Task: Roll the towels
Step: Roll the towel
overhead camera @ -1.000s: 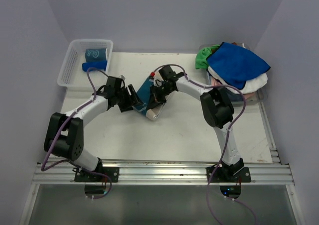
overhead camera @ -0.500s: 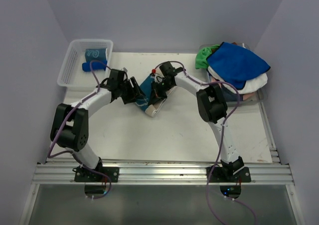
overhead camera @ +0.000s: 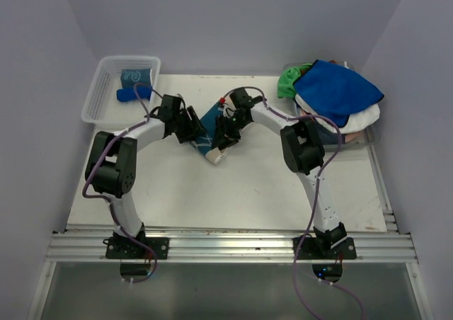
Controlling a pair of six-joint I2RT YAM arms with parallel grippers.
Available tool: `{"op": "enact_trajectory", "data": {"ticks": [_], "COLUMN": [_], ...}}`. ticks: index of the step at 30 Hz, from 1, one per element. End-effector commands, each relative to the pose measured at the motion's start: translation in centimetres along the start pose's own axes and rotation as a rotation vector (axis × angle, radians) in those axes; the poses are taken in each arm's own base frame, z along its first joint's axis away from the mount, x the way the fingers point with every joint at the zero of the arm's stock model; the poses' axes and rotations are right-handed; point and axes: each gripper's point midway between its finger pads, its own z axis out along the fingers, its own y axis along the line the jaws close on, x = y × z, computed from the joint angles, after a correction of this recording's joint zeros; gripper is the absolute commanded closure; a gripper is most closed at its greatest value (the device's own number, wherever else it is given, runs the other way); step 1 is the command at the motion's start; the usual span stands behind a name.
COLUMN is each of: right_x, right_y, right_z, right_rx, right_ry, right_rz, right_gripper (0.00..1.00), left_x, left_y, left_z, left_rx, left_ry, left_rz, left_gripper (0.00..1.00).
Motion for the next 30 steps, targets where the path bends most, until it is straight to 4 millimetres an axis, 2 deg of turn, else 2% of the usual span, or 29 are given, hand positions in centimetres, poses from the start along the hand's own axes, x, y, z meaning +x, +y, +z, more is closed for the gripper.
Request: {"op": "enact_trajectory", "data": {"ticks": [1,2,4,5,7,9,14,15,16,17,19,20,21,22,23,24,25,28,29,30], "right_x": [-1.7,-0.8,-1.2,-0.4,-0.5,0.4,0.3,-0.2,-1.0,-1.7,-3.1,-4.4,-4.8,-4.4,-5.6,-5.6,-5.0,-4.4,-3.5,-3.2], "right_y": [2.1,1.3,2.3,1.4,1.8,2.3,3.1,3.4,3.6,3.6,1.9,2.7,2.4,0.7,1.4,1.0,-0.5,-0.8,-2.0,-2.2], "right_z": [-4.6,-4.6,-5.7,-5.4,-5.5,-5.3,-4.9,-5.4,-5.7,-6.0,-6.0,-6.3,-5.8,-4.1,-3.9,-3.2,-1.8,-1.0,-0.6,-0.7], "right_rx": [0.071,0.094,0.094,0.118,0.104,0.090,0.148,0.178,0.188,0.210,0.297,0.298,0.304,0.330,0.318,0.323,0.345,0.347,0.373,0.378], "right_ry": [-0.162,-0.160,-0.226,-0.223,-0.256,-0.255,-0.305,-0.346,-0.388,-0.417,-0.459,-0.481,-0.469,-0.407,-0.418,-0.399,-0.349,-0.325,-0.309,-0.308], "right_rz": [-0.089,-0.074,-0.109,-0.093,-0.108,-0.120,-0.188,-0.202,-0.213,-0.214,-0.188,-0.198,-0.192,-0.162,-0.171,-0.158,-0.123,-0.110,-0.091,-0.085], "right_gripper": [0.52,0.49,0.45,0.43,0.40,0.36,0.35,0.35,0.36,0.41,0.53,0.60,0.62,0.62,0.64,0.64,0.66,0.67,0.67,0.68], "left_x": [-3.7,-3.7,-3.8,-3.6,-3.6,-3.5,-3.9,-3.9,-4.2,-4.2,-4.1,-4.1,-4.2,-4.0,-3.9,-3.8,-3.6,-2.9,-2.7,-2.4], "left_y": [0.7,1.0,1.4,1.7,2.0,2.3,2.9,3.0,3.1,3.1,3.1,3.1,3.0,3.1,3.2,3.2,3.3,3.7,3.9,4.0], "left_z": [0.6,0.7,0.8,0.9,1.1,1.1,0.8,0.8,0.7,0.7,0.6,0.6,0.5,0.4,0.3,0.2,0.0,-0.3,-0.4,-0.5], "left_rx": [-0.015,-0.020,-0.028,-0.040,-0.048,-0.058,-0.078,-0.078,-0.074,-0.074,-0.069,-0.067,-0.064,-0.067,-0.068,-0.067,-0.068,-0.078,-0.082,-0.083], "left_ry": [-0.101,-0.099,-0.096,-0.091,-0.088,-0.086,-0.099,-0.096,-0.101,-0.100,-0.094,-0.094,-0.093,-0.092,-0.091,-0.087,-0.084,-0.074,-0.071,-0.066], "left_rz": [-0.060,-0.076,-0.113,-0.125,-0.154,-0.171,-0.211,-0.217,-0.220,-0.223,-0.223,-0.219,-0.217,-0.213,-0.214,-0.209,-0.204,-0.194,-0.190,-0.188], "left_gripper": [0.36,0.36,0.36,0.36,0.36,0.36,0.36,0.36,0.36,0.36,0.37,0.37,0.37,0.37,0.37,0.37,0.38,0.44,0.47,0.52]}}
